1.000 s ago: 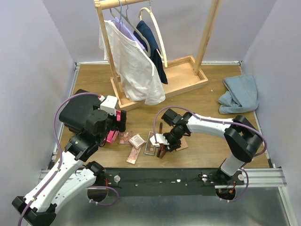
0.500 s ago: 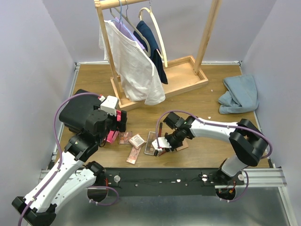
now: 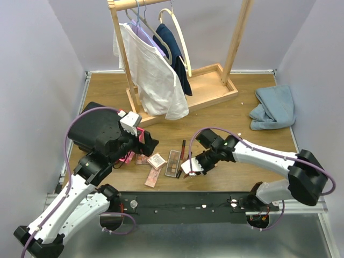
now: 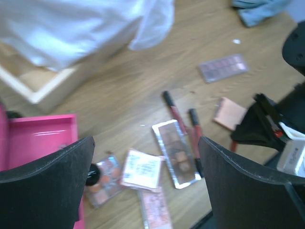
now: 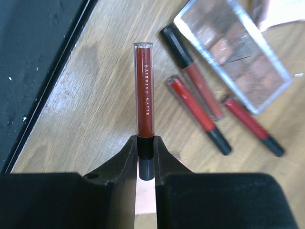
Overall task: Organize the makeup
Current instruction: Pick up the makeup from the center of the board.
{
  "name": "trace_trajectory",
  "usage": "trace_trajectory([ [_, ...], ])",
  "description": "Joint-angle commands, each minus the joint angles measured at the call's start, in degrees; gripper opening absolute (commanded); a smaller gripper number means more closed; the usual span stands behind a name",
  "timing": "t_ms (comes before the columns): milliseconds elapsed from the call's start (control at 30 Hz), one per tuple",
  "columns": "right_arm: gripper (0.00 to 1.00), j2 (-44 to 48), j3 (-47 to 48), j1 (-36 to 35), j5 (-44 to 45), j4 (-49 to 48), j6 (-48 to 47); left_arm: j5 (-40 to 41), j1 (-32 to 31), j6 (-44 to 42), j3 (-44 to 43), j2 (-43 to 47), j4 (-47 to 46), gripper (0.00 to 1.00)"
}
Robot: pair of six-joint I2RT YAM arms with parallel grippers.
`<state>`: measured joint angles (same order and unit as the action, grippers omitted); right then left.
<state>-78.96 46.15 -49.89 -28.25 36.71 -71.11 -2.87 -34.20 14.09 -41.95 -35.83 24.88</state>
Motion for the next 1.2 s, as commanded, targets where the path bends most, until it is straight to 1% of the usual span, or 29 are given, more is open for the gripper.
trace_trajectory([
  [0, 0.10, 4.2, -1.8, -0.3, -3.2, 1.1, 1.3, -15.8, 0.3, 11.1, 3.2, -1.8, -5.2, 0.99],
  [100, 0.10, 5.9, -2.1, -0.1, -3.2, 0.4, 1.9, -21.6, -0.3, 17.8, 5.3, -4.1, -8.9, 0.99],
  [133, 0.10, 6.6, -2.6, 0.1, -3.4, 0.1, 2.1, -22.4, -0.7, 19.6, 5.8, -5.3, -10.0, 0.99],
  [200, 0.10, 7.2, -2.7, 0.3, -4.5, -0.4, 2.2, -23.1, -2.6, 23.3, 7.8, -6.1, -13.6, 0.99],
  [300, 0.10, 8.5, -3.0, 0.8, -6.0, -0.9, 2.6, -21.1, -6.0, 25.7, 9.3, -7.8, -16.8, 0.99],
  [333, 0.10, 8.9, -3.1, 1.1, -6.4, -1.0, 2.7, -19.4, -8.8, 26.0, 9.4, -9.1, -17.2, 0.99],
  [433, 0.09, 10.0, -3.4, 1.7, -7.3, -1.7, 2.9, -16.9, -13.2, 27.3, 9.4, -12.8, -19.3, 0.99],
  [567, 0.10, 11.1, -4.2, 2.6, -8.2, -2.7, 2.9, -15.6, -16.9, 28.7, 9.8, -18.4, -23.9, 0.98],
  [633, 0.09, 12.0, -4.7, 3.0, -8.3, -3.1, 3.0, -15.4, -17.8, 29.2, 9.6, -21.4, -24.5, 0.98],
  [667, 0.09, 12.3, -4.9, 3.0, -8.7, -3.2, 3.0, -15.3, -18.3, 29.5, 9.4, -22.3, -26.4, 0.98],
  [833, 0.09, 13.8, -6.6, 3.7, -9.5, -4.5, 3.3, -15.1, -20.9, 29.9, 8.2, -26.3, -28.0, 0.98],
  [1167, 0.09, 14.6, -7.7, 3.9, -9.2, -6.3, 3.5, -15.5, -23.5, 31.4, 8.3, -30.0, -30.9, 0.96],
])
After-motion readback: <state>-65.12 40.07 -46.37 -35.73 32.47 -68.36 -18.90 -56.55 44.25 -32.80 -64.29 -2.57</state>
